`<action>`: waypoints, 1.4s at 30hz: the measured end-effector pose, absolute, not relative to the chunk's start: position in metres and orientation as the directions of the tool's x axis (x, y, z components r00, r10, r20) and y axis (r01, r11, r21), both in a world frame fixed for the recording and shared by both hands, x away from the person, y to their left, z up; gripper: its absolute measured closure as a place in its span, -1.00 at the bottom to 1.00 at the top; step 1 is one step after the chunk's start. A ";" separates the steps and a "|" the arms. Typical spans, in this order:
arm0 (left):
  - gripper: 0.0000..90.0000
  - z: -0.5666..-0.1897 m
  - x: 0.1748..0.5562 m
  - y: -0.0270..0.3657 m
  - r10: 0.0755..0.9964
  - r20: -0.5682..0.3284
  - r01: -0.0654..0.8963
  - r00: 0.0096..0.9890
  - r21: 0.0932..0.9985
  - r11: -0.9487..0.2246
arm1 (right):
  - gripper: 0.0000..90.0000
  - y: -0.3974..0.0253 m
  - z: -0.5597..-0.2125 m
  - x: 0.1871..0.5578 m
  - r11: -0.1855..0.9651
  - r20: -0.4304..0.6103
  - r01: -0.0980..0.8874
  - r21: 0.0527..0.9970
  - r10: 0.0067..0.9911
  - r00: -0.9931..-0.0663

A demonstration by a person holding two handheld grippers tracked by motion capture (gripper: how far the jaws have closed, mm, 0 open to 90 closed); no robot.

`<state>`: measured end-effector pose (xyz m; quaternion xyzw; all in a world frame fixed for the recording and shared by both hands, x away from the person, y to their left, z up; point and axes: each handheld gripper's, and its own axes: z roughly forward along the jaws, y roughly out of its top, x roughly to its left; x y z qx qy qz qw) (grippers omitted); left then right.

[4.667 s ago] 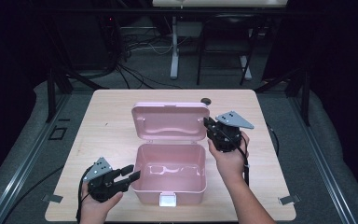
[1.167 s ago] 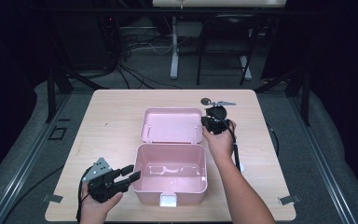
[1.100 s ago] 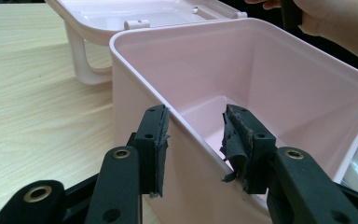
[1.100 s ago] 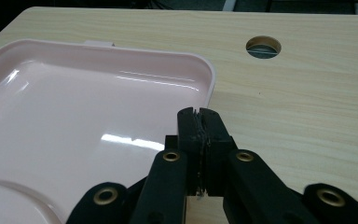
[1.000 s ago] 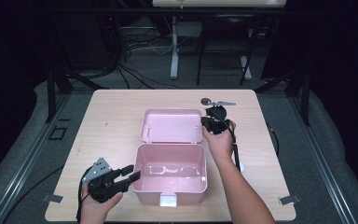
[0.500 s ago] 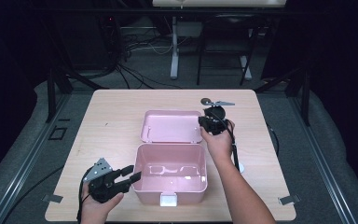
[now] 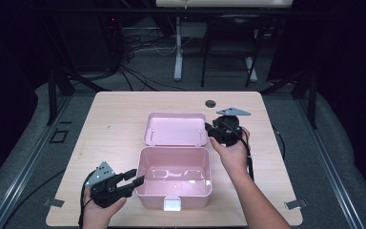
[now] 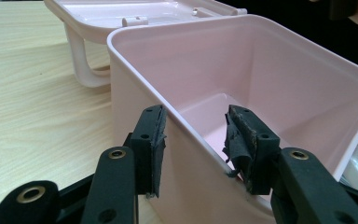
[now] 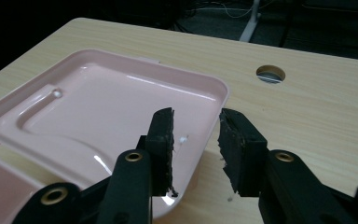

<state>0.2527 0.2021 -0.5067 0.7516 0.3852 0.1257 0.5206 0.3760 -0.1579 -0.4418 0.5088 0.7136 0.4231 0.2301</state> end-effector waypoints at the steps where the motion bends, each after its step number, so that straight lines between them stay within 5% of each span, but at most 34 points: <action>1: 0.27 -0.506 0.253 0.202 0.710 -0.214 0.449 0.671 0.879 -0.160 | 0.38 -0.160 -0.442 0.372 0.127 0.104 0.528 0.840 0.916 -0.386; 27: 0.23 -0.506 0.251 0.206 0.702 -0.219 0.448 0.678 0.880 -0.158 | 0.13 -0.200 -0.466 0.318 0.207 0.035 0.516 0.831 0.907 -0.420; 42: 0.22 -0.506 0.251 0.204 0.705 -0.214 0.447 0.677 0.880 -0.162 | 0.03 -0.213 -0.448 0.342 0.423 -0.015 0.677 0.601 0.854 -0.520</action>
